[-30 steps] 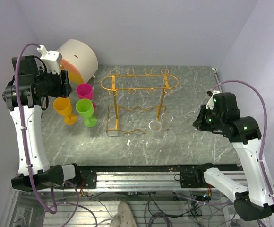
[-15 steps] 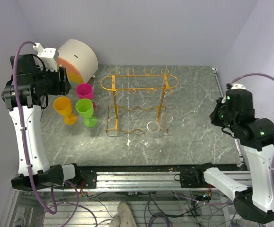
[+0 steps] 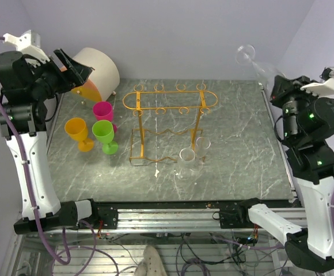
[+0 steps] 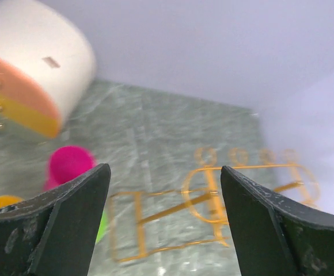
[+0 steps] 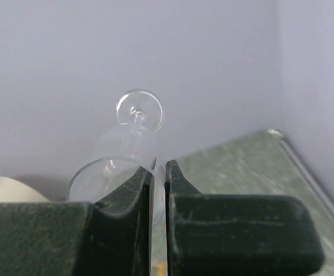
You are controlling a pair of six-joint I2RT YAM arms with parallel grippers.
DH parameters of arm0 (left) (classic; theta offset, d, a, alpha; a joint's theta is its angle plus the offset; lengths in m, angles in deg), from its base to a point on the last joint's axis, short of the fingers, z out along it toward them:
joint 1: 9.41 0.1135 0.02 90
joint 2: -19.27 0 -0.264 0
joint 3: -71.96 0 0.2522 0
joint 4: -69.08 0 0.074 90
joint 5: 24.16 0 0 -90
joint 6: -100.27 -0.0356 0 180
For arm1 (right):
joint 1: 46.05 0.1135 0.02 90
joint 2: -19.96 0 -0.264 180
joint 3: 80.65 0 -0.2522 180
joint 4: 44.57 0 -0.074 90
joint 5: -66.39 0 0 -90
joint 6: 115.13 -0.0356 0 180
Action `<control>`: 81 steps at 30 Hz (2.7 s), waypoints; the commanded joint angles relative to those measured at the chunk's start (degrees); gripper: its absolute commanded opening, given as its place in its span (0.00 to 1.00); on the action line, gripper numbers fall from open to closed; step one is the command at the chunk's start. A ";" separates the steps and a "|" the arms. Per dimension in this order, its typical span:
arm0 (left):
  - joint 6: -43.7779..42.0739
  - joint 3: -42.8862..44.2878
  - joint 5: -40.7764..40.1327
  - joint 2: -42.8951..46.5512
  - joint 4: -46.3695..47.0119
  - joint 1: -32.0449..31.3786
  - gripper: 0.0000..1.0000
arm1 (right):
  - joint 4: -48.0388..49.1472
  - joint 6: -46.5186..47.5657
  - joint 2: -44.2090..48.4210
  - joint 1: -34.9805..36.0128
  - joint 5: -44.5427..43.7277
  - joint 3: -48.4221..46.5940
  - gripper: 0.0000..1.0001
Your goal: Place the wine glass upside down on the wine glass rack
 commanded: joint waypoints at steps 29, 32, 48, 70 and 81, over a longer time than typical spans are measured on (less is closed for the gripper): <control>66.35 -15.92 12.82 -8.93 58.31 -21.45 0.81 | 65.56 12.80 -27.95 31.12 8.39 3.93 0.00; 64.20 -14.35 11.64 -9.97 56.51 -21.70 0.80 | 65.93 14.89 -28.76 33.65 6.75 3.56 0.00; 63.07 -9.43 8.82 -12.92 56.67 -21.71 0.59 | 78.24 33.87 -32.83 45.01 -7.49 4.62 0.00; 64.75 -11.91 8.77 -12.75 59.30 -21.69 0.55 | 83.14 39.61 -35.69 48.06 -11.96 5.79 0.00; 68.48 -14.23 10.01 -12.87 64.04 -21.71 0.46 | 82.04 38.92 -36.99 48.08 -12.21 5.41 0.00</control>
